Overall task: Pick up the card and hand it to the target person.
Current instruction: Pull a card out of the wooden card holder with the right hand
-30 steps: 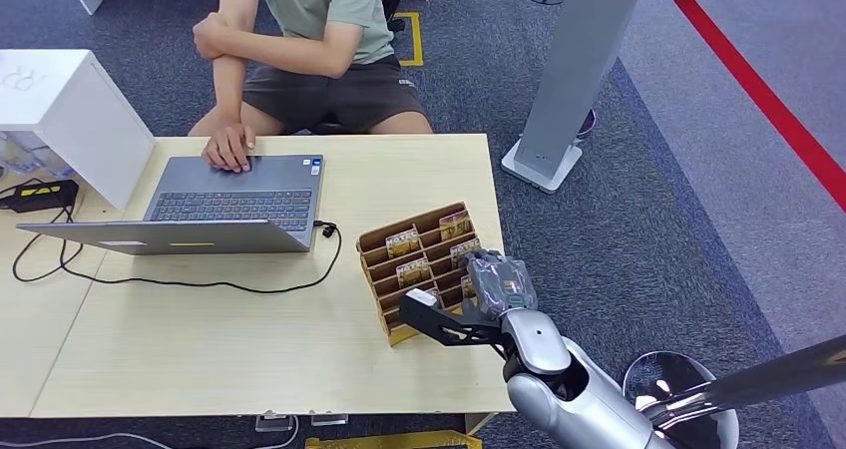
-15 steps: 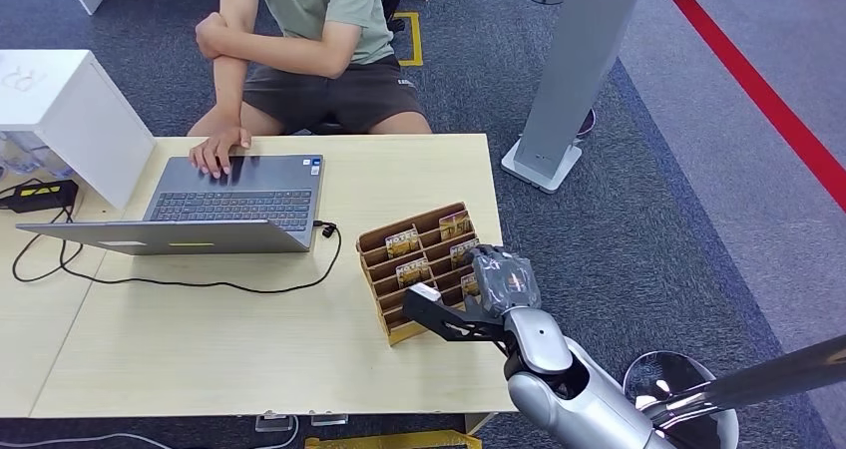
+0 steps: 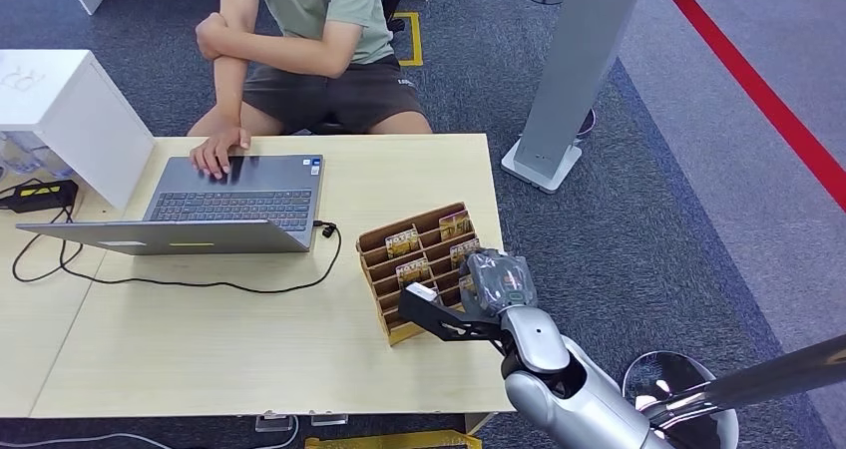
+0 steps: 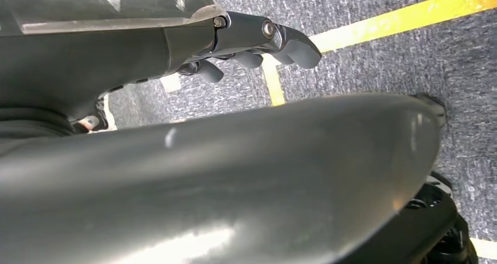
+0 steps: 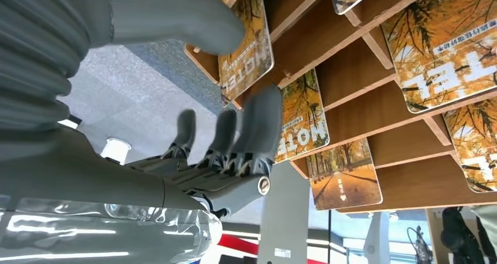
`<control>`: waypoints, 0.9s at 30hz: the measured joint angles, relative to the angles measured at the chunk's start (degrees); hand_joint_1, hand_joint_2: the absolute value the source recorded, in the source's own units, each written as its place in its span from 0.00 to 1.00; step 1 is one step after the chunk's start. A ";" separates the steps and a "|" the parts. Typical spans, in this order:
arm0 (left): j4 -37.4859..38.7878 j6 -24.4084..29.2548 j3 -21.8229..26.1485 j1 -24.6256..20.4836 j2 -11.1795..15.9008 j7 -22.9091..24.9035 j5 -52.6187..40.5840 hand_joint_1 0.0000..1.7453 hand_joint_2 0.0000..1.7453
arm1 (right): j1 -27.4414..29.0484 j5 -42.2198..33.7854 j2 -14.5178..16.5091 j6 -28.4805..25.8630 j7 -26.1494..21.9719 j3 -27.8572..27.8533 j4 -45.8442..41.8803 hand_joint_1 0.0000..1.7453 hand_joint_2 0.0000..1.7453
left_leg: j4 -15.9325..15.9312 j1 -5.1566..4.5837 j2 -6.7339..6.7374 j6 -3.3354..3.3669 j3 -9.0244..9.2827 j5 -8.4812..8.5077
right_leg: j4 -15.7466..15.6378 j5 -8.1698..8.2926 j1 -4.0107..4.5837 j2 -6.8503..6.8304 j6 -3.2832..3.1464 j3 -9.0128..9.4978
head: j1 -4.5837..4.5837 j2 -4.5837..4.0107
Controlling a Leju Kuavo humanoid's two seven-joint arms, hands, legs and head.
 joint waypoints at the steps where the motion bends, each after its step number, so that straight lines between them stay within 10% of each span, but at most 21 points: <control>1: 0.00 -0.08 0.00 0.00 0.00 -0.10 -0.07 0.00 0.00 | -0.02 -0.03 0.01 0.01 0.01 0.01 0.01 0.36 1.00 | 0.00 0.00 0.00 0.00 0.00 0.00 | 0.00 0.00 0.00 0.00 0.00 0.00 | 0.01 0.00; 15: 0.00 -0.74 0.00 0.00 0.00 -0.66 -1.76 0.00 0.00 | 0.36 -0.67 -0.42 0.04 0.66 -0.05 0.40 0.41 1.00 | 0.00 0.00 0.01 0.00 0.01 0.00 | 0.00 0.00 0.00 0.00 0.00 -0.01 | -0.02 0.00; 22: 0.00 -0.75 0.00 0.00 0.00 -0.81 -1.82 0.00 0.00 | 0.58 -0.94 -0.64 0.04 1.04 -0.20 0.39 0.70 1.00 | 0.00 0.00 0.01 0.00 0.02 0.00 | 0.00 0.00 0.00 0.00 0.00 -0.01 | 0.01 0.00; 27: 0.00 -0.76 0.00 0.00 0.00 -0.85 -1.82 0.00 0.00 | 0.60 -0.96 -0.68 0.05 1.04 -0.24 0.39 0.74 1.00 | 0.00 0.00 0.01 0.00 0.02 0.00 | 0.00 0.00 0.00 0.00 0.00 -0.01 | 0.02 0.00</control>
